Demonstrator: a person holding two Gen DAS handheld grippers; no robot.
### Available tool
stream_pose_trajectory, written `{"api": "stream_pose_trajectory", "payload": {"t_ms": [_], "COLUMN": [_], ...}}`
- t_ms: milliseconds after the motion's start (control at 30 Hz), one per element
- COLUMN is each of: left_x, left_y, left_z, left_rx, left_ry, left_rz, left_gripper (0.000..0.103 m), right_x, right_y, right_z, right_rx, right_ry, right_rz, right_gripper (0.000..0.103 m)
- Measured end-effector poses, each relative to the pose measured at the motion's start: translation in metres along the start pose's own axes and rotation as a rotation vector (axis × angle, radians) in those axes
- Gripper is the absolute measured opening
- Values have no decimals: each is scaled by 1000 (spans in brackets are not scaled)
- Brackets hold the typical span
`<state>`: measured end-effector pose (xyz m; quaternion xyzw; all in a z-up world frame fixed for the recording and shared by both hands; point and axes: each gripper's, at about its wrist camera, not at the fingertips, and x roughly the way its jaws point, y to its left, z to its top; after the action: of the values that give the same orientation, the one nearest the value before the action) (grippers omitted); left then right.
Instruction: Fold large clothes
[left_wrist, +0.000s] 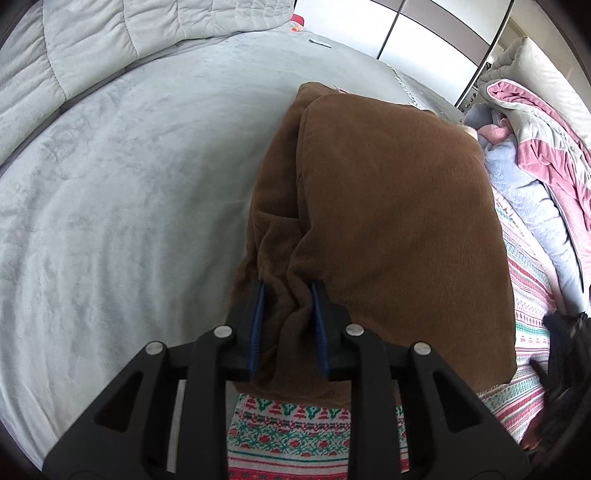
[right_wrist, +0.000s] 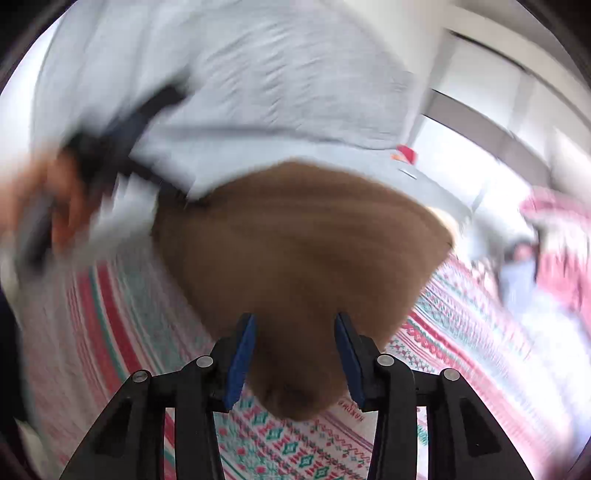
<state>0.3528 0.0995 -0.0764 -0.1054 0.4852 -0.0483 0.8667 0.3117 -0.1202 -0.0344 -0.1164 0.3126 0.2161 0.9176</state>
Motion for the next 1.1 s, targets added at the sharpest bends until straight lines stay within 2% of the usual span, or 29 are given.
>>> {"api": "stream_pose_trajectory", "payload": {"t_ms": [33, 100, 167, 233, 300, 433, 500, 600, 667, 733, 767, 833, 867, 900, 1000, 1100], "left_x": [0, 0, 1, 1, 2, 2, 1, -1, -8, -23, -35, -57, -61, -63, -46, -9], "left_y": [-1, -2, -2, -1, -1, -6, -10, -9, -2, 11, 19, 24, 22, 16, -23, -60], "left_z": [0, 0, -1, -1, -2, -6, -6, -4, -1, 6, 12, 26, 33, 44, 79, 108], "left_rx": [3, 5, 7, 8, 10, -12, -3, -18, -44, -88, -127, -181, -180, -160, -43, 73], "left_ry": [-1, -2, -2, -1, 0, -8, -13, -9, -7, 7, -17, -114, -136, -147, -113, -78], "left_rz": [5, 9, 9, 10, 10, 44, 68, 77, 81, 40, 30, 57, 60, 47, -20, -27], "left_gripper": [27, 27, 28, 28, 29, 31, 32, 44, 69, 71, 71, 71, 71, 71, 71, 71], "right_x": [0, 7, 28, 53, 57, 72, 71, 68, 60, 51, 46, 34, 33, 35, 58, 96], "right_y": [-13, -24, -21, -13, -5, -17, -16, -12, -16, -31, -44, -76, -88, -104, -143, -173], "right_z": [6, 11, 12, 0, -13, -36, -35, -29, -19, -14, -10, 0, 4, 10, 32, 59], "right_rx": [77, 164, 173, 158, 163, 293, 284, 263, 265, 323, 365, 452, 479, 514, 583, 611], "right_ry": [-3, 13, 83, 158, 141, 130, 131, 158, 167, 155, 136, 69, 52, 43, 68, 115], "right_rz": [48, 71, 75, 58, 25, 76, 63, 35, 55, 125, 159, 140, 124, 108, 87, 69], "right_gripper": [39, 19, 16, 15, 15, 14, 14, 15, 15, 16, 17, 24, 27, 28, 28, 28]}}
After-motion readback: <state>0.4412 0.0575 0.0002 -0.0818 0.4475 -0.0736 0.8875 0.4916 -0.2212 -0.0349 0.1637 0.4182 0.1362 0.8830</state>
